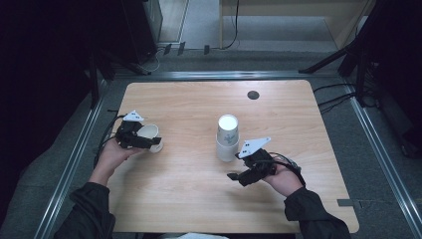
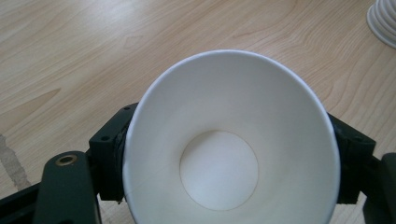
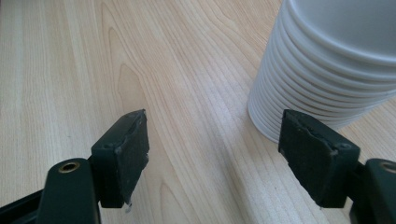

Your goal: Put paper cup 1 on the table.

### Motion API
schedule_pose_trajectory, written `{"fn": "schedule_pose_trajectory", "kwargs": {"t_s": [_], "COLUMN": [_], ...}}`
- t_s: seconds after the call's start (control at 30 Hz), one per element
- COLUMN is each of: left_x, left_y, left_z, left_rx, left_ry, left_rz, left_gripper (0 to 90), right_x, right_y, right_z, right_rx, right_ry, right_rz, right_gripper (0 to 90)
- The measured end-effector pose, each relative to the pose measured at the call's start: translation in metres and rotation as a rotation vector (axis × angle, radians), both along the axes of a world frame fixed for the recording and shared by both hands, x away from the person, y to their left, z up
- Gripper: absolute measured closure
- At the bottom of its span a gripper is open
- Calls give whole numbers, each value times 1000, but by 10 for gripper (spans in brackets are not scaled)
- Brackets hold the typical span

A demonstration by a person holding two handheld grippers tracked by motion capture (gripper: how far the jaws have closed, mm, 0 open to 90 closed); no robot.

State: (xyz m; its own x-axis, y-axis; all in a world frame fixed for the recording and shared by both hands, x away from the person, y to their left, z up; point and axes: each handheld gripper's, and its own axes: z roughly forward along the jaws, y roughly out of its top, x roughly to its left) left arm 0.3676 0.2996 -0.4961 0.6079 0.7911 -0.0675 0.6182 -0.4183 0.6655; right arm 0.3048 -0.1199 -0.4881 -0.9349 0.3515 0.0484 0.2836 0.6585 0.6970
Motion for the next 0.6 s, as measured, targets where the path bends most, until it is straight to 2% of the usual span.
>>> {"fn": "schedule_pose_trajectory", "kwargs": {"t_s": [0.1,0.33,0.4,0.5,0.53,0.6], "left_x": [1,2,2,2,2,1], "left_y": [0,-1,-1,-1,-2,-2], "left_z": [-2,-2,-2,-1,0,3], "left_rx": [13,24,28,8,-2,-10], "left_ry": [18,22,28,29,31,32], "left_rz": [6,20,25,17,16,8], "left_gripper": [204,184,148,120,94,94], "right_x": [0,1,1,0,-3,-3], "right_y": [0,-2,-2,-3,-3,-3], "right_z": [0,0,1,4,6,8], "right_rx": [0,6,10,35,37,36], "right_ry": [-1,-21,-28,-32,-68,-52], "right_rz": [-4,0,1,19,29,23], "right_gripper": [249,245,238,211,198,188]}}
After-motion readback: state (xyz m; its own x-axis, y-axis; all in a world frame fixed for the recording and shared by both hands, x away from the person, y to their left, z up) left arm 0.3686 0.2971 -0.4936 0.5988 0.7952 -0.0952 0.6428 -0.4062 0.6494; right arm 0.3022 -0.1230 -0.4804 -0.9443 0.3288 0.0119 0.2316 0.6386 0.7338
